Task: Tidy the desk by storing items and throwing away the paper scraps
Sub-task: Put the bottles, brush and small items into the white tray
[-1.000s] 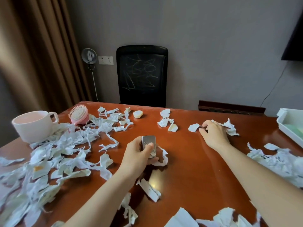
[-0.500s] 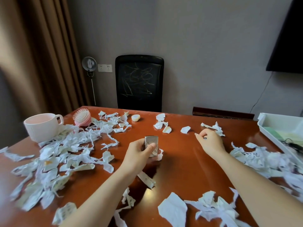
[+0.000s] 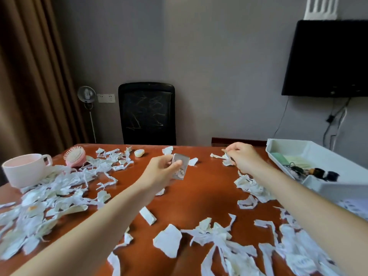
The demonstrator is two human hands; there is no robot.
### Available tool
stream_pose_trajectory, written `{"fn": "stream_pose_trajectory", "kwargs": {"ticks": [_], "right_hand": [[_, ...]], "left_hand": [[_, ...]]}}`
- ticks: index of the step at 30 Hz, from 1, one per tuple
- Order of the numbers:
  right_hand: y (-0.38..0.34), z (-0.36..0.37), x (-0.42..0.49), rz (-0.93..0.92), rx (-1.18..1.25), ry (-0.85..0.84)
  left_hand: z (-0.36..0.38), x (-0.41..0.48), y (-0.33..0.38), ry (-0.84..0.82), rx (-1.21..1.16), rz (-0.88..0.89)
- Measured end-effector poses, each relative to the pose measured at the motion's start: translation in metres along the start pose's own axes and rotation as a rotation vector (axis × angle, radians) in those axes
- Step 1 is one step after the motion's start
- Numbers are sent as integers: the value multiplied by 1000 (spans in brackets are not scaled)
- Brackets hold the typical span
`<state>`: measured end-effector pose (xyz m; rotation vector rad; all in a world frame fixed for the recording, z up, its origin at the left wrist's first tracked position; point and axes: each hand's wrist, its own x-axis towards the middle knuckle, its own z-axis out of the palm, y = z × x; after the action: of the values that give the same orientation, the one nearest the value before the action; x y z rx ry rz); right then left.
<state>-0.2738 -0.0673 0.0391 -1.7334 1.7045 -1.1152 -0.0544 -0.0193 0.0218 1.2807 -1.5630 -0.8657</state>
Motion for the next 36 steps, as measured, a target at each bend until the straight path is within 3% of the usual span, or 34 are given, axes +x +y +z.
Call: {"fn": "stream_pose_trajectory", "kwargs": {"ticks": [7,15,23,30,36], "right_hand": [[4,-85,-27,-56,-10,46],[45,-159,-10,30,-23,144],[118,-200,50,118,-77,277],[176,-214,104,182,-317,336],[209,-219,134,227,-463,287]], "left_hand": [[50,7,39,-51,124,128],[137,48,84,5,156,247],[213,105,94,-59,202,266],[273,156,83,-90,193,217],[321,190,71,-145,153,166]]}}
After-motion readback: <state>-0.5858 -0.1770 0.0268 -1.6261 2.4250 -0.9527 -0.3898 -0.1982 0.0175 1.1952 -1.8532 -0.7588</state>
